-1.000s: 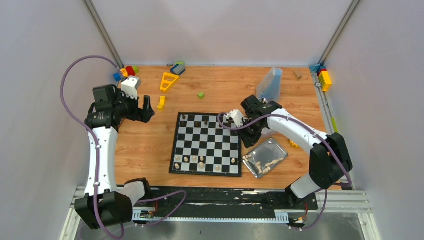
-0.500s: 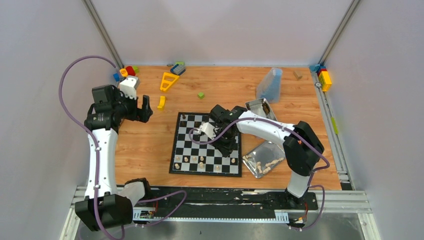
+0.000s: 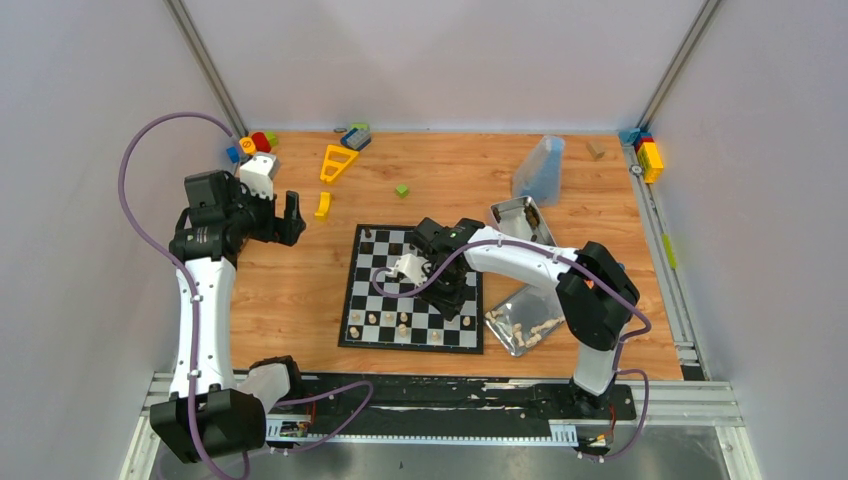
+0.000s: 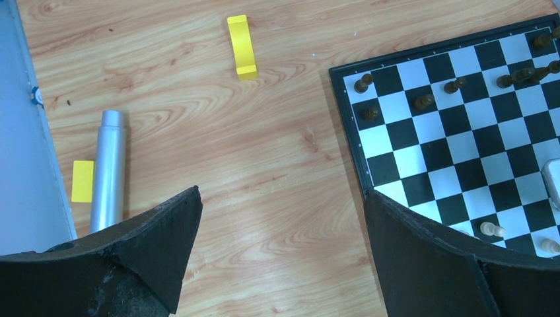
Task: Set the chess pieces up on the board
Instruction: Place the chess piece on the chessboard, then pick up the chess piece from the storage box, then place the chess piece in the storage box.
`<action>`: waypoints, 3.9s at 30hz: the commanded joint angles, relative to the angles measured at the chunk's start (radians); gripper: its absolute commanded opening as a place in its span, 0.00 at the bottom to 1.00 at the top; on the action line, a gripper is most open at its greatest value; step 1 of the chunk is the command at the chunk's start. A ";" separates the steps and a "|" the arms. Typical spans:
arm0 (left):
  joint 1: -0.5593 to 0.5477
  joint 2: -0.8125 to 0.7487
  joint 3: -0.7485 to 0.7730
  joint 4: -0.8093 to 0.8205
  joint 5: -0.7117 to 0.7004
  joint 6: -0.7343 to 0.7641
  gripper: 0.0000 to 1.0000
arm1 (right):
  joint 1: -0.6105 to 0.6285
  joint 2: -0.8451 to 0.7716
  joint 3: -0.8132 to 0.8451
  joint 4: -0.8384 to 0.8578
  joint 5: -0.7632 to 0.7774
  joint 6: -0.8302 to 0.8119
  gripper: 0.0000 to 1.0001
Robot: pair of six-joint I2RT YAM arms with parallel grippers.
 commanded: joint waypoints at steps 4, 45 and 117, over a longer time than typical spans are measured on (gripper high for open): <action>0.007 -0.018 0.002 0.025 0.011 -0.001 1.00 | 0.013 0.004 -0.012 0.015 0.027 0.005 0.07; 0.006 0.010 0.000 0.010 0.112 0.019 1.00 | -0.716 -0.609 -0.532 0.007 -0.029 -0.235 0.60; 0.006 0.021 -0.005 -0.020 0.233 0.103 0.97 | -0.466 -0.513 -0.366 0.036 -0.126 -0.104 0.02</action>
